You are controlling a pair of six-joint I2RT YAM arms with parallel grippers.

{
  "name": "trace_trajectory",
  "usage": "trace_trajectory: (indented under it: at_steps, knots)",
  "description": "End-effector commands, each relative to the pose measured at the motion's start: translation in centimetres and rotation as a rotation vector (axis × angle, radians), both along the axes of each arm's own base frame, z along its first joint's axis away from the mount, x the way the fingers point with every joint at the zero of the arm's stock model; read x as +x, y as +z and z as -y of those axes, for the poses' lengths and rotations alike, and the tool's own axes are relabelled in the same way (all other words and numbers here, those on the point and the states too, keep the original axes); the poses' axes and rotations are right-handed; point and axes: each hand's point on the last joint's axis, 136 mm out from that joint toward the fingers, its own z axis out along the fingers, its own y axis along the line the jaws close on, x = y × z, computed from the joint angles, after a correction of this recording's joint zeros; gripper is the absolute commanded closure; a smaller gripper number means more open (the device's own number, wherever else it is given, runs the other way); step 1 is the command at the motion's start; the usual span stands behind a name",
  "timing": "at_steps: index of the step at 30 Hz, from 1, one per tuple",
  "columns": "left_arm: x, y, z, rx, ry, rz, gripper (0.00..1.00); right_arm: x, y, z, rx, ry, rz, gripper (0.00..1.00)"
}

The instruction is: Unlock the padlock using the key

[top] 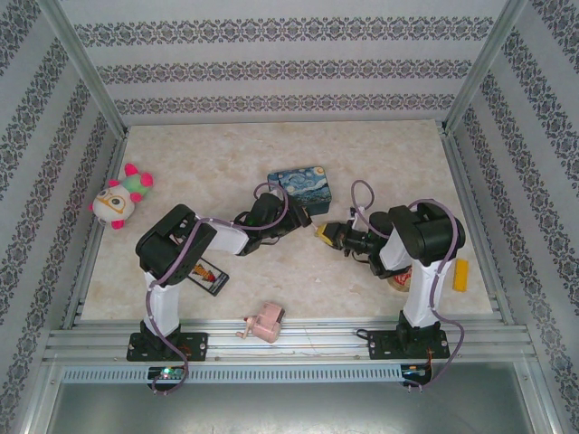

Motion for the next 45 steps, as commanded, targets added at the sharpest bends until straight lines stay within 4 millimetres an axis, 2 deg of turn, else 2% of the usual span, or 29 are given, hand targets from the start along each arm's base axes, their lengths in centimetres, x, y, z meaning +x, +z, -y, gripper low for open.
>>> trace_trajectory:
  at_steps: [1, 8, 12, 17, 18, 20, 24, 28, 33, 37, 42, 45]
  knots:
    - [-0.2, 1.0, -0.3, 0.056, 0.001, 0.036, 0.58, -0.1, 1.4, -0.2, -0.004, -0.006, 0.081, 1.0]
    - [-0.3, 0.9, -0.9, 0.075, 0.014, 0.05, 0.64, -0.5, 1.0, -1.0, -0.011, 0.008, 0.074, 1.0]
    - [-0.5, 0.3, -1.1, 0.083, 0.017, 0.043, 0.7, -0.6, 0.9, -0.9, -0.015, 0.007, 0.074, 1.0]
    - [-0.6, -0.1, -1.2, 0.093, 0.008, 0.04, 0.71, -0.5, 0.9, -0.6, -0.02, -0.008, 0.079, 1.0]
    - [-0.7, -0.1, -1.2, 0.099, 0.001, 0.04, 0.69, -1.2, 0.3, -0.2, -0.03, -0.016, 0.052, 1.0]
    - [-1.0, -0.4, -1.3, 0.122, -0.013, 0.032, 0.6, -1.4, 0.1, 0.3, -0.037, -0.029, 0.049, 1.0]
    - [-1.8, -0.6, -1.6, 0.219, -0.049, 0.051, 0.49, -1.6, 0.4, 0.9, -0.039, -0.043, 0.055, 1.0]
    - [-2.1, -0.3, -0.9, 0.325, -0.103, 0.103, 0.35, -1.4, 0.8, 1.0, -0.036, -0.049, 0.065, 1.0]
    - [-2.3, -0.6, -0.3, 0.446, -0.132, 0.12, 0.33, -1.4, 1.3, 1.2, -0.041, -0.058, 0.081, 1.0]
    - [-1.6, -0.7, -0.2, 0.478, -0.108, 0.118, 0.33, -1.6, 1.5, 1.4, -0.054, -0.062, 0.087, 1.0]
    - [-0.9, -0.5, 0.9, 0.522, -0.114, 0.135, 0.27, -1.6, 1.7, 1.8, -0.078, -0.068, 0.094, 1.0]
    - [-0.5, -0.7, 0.4, 0.588, -0.081, 0.127, 0.26, -1.7, 1.6, 2.1, -0.101, -0.069, 0.093, 1.0]
